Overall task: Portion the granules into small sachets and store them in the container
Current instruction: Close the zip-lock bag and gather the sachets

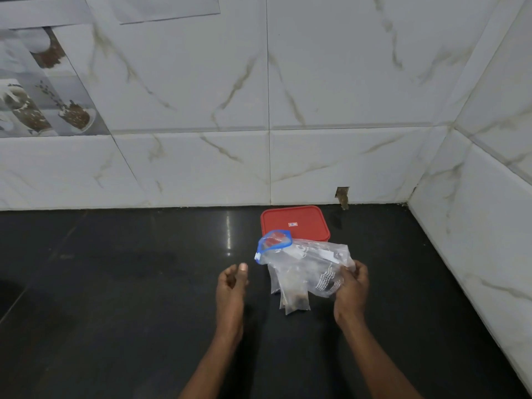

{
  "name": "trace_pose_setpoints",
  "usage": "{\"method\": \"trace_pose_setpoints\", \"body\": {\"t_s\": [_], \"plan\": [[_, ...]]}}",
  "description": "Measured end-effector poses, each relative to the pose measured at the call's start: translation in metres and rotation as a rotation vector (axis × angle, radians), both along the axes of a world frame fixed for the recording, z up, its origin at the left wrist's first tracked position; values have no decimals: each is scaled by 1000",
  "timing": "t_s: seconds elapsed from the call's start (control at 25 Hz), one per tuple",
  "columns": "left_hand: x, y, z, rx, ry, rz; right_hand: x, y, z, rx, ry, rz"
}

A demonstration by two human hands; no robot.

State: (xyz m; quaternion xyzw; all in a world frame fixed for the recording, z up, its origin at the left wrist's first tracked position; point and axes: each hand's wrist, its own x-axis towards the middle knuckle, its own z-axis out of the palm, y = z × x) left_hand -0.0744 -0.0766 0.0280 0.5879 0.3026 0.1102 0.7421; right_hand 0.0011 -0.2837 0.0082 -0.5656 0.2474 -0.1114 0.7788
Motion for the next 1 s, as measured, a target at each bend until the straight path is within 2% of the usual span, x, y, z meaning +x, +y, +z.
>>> {"method": "trace_pose_setpoints", "body": {"t_s": [0.08, 0.16, 0.2, 0.36, 0.52, 0.64, 0.72, 0.8, 0.92, 1.0], "plan": [[4, -10, 11, -194, 47, -121, -4, 5, -4, 21, -31, 61], [9, -27, 19, -254, -16, -266, -9, 14, -5, 59, -74, 154], [14, -34, 20, -263, -61, -248, -11, 17, -4, 77, -85, 204], [42, -35, 29, -170, -101, 153, -14, 16, 0, 3, -44, 331], [53, -15, 28, -158, -144, 100, -13, 11, -6, -157, 59, 449], [57, -6, 38, -4, -181, 15, -8, 10, 7, -427, -79, 470], [62, -3, 45, 118, -196, -89, 0, 14, 25, -762, -310, 392], [65, -1, 52, 211, -174, -241, 9, 26, 43, -1044, -560, 404], [62, -2, 67, 294, -193, -428, 26, 40, 51, -1354, -775, 424], [62, 2, 71, 355, -211, -499, 36, 40, 50, -1492, -913, 400]]}}
